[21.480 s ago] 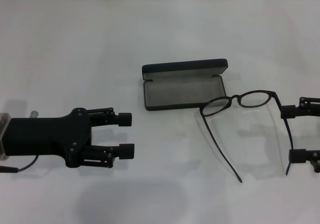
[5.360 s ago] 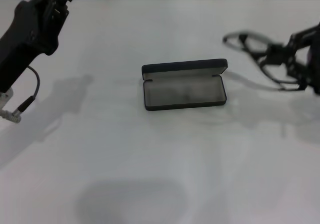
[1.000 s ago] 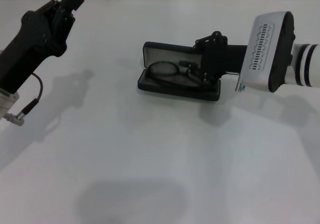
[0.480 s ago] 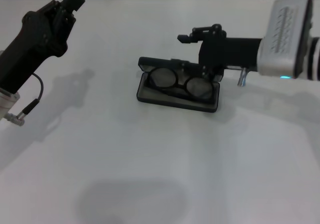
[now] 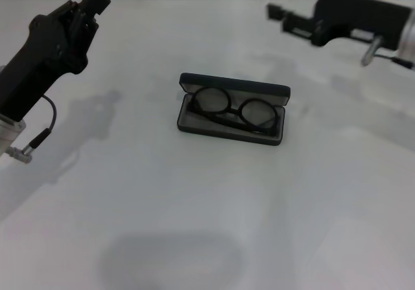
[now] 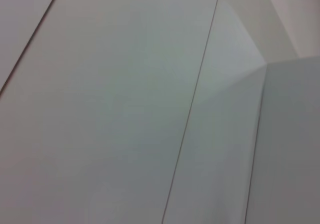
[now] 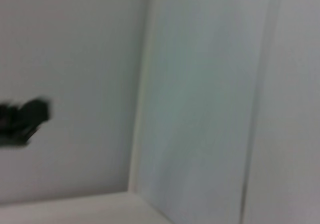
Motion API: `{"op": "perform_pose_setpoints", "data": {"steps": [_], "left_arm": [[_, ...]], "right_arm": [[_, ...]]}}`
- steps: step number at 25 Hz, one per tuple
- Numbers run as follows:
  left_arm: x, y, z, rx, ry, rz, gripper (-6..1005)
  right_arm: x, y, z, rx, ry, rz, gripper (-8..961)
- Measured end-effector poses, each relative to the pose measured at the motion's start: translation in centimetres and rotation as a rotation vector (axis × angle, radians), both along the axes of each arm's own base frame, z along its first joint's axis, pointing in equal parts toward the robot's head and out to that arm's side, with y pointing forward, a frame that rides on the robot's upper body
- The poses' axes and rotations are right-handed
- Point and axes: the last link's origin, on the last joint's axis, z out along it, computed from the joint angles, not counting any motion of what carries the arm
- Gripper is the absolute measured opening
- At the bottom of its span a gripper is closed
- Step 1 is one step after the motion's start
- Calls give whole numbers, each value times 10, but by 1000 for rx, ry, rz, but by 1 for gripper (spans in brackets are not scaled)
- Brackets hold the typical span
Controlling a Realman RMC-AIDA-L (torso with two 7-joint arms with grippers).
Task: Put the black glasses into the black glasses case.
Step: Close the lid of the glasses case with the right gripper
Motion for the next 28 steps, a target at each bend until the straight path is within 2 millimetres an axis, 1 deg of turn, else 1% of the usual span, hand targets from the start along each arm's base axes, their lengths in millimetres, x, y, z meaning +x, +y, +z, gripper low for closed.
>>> {"op": "perform_pose_setpoints", "data": {"steps": [2,4,9,12,16,19,22,24,26,28], "left_arm": [[-1,0,0,-5,1,3,39],[-1,0,-1,-12,6,6,39],[-2,0,-5,-38,26,10,40],[-3,2,-8,-52,40,18,40],[-6,3,-9,-89,61,29,41],[-11,3,-2,-175,117,6,41],[-15,4,8,-316,222,-39,42],[-16,4,12,-408,302,-62,42],[-18,4,16,-478,368,-58,42],[-21,4,20,-552,425,-39,42]], "right_arm": [[11,3,13,-36,32,-68,491],[14,2,16,-59,29,-87,490],[25,-2,24,-182,-15,-152,487],[24,-1,29,-256,-57,-190,486],[16,-4,39,-353,-148,-211,480],[9,-13,50,-436,-238,-203,474],[6,-25,56,-518,-272,-177,387],[8,-34,59,-572,-281,-157,329],[13,-46,60,-632,-290,-123,332],[20,-56,58,-658,-289,-102,335]]}}
